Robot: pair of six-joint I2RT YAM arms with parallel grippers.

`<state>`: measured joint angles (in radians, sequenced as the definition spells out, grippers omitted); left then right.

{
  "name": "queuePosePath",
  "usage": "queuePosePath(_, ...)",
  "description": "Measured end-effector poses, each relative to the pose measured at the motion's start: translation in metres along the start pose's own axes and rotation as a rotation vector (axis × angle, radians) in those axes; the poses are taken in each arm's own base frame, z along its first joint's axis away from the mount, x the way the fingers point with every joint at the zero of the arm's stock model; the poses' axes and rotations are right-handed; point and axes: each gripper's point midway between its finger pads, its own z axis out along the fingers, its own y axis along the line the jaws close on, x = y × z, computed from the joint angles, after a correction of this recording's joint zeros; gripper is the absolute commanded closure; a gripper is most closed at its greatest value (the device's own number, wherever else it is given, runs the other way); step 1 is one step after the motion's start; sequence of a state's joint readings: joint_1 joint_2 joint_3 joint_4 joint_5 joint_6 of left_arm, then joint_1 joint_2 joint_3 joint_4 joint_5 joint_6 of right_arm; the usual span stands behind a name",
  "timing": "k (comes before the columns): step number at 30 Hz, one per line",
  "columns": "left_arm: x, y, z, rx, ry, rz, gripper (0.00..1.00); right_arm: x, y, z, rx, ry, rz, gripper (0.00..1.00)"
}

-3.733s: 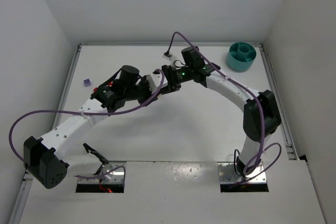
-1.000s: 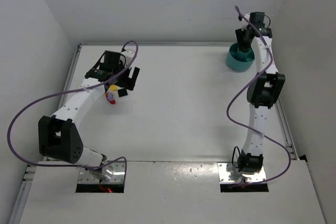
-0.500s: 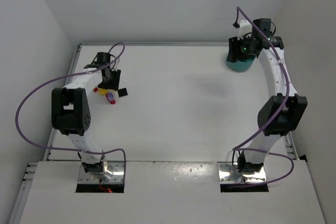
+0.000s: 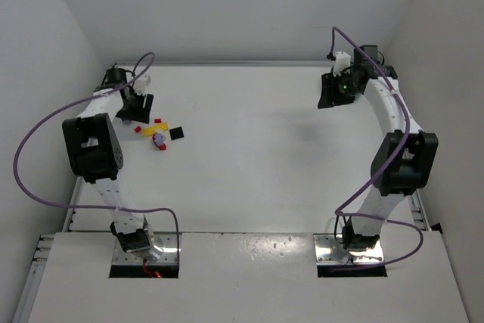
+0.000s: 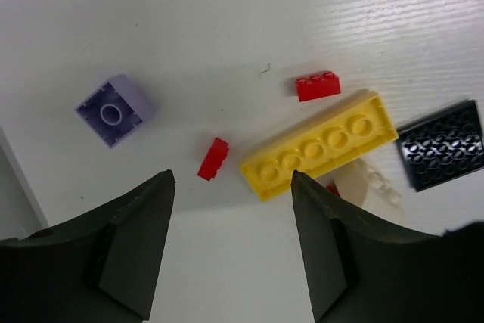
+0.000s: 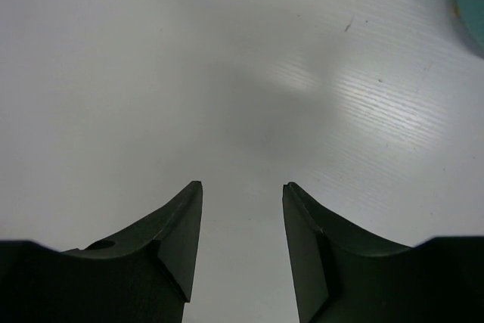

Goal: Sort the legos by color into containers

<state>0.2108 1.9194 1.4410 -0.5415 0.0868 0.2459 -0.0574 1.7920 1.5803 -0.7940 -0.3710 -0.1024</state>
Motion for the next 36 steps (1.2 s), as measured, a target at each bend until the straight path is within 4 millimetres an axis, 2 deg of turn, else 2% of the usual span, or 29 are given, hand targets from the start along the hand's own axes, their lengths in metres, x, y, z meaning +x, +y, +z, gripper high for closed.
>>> queuePosePath(4, 0.008, 0.003, 0.012, 0.096, 0.042, 0.107, 0.28, 0.004, 0.008, 0.004, -0.033, 0.007, -0.002, 0.53)
queuePosePath(11, 0.036, -0.014, 0.016, 0.273, 0.113, 0.321, 0.26, 0.007, 0.014, 0.007, -0.059, 0.011, -0.002, 0.53)
queuePosePath(16, 0.037, -0.014, 0.014, 0.312, 0.109, 0.435, 0.26, 0.007, 0.015, 0.007, -0.065, 0.011, -0.002, 0.53)
queuePosePath(25, 0.033, -0.014, 0.024, 0.324, 0.105, 0.551, 0.28, 0.007, 0.019, 0.008, -0.073, 0.012, -0.008, 0.53)
queuePosePath(28, 0.032, -0.019, 0.028, 0.329, 0.103, 0.579, 0.33, 0.007, 0.021, 0.008, -0.076, 0.013, -0.013, 0.53)
queuePosePath(33, 0.027, -0.029, 0.031, 0.338, 0.086, 0.622, 0.47, 0.006, 0.026, 0.009, -0.083, 0.016, -0.021, 0.53)
queuePosePath(36, 0.031, -0.034, 0.034, 0.347, 0.090, 0.633, 0.54, 0.007, 0.028, 0.010, -0.087, 0.021, -0.024, 0.53)
